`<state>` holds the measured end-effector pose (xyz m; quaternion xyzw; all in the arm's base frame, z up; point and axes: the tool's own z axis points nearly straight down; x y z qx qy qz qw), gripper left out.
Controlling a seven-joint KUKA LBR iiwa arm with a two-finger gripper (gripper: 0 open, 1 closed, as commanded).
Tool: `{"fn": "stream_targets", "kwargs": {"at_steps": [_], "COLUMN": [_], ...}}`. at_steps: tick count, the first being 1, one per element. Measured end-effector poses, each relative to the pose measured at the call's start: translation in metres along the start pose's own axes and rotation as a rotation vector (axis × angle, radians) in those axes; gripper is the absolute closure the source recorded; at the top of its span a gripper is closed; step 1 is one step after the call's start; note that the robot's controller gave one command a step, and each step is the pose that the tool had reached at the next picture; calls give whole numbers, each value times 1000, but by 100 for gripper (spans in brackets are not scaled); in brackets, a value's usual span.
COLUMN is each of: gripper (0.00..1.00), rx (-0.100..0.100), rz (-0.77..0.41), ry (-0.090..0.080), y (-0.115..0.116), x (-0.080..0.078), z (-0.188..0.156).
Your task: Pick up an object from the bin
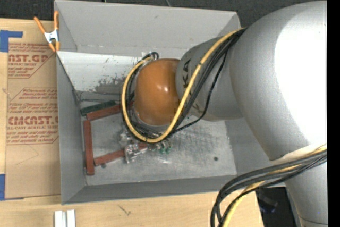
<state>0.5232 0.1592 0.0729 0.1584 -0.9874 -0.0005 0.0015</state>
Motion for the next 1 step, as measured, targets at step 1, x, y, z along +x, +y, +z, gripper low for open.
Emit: {"fn": "stream_targets", "kwargs": {"at_steps": [1], "gripper": [100], "rx": [2], "rz": [-32], "ry": [-6], "y": [-24], "x": [-15], "z": [-136]}}
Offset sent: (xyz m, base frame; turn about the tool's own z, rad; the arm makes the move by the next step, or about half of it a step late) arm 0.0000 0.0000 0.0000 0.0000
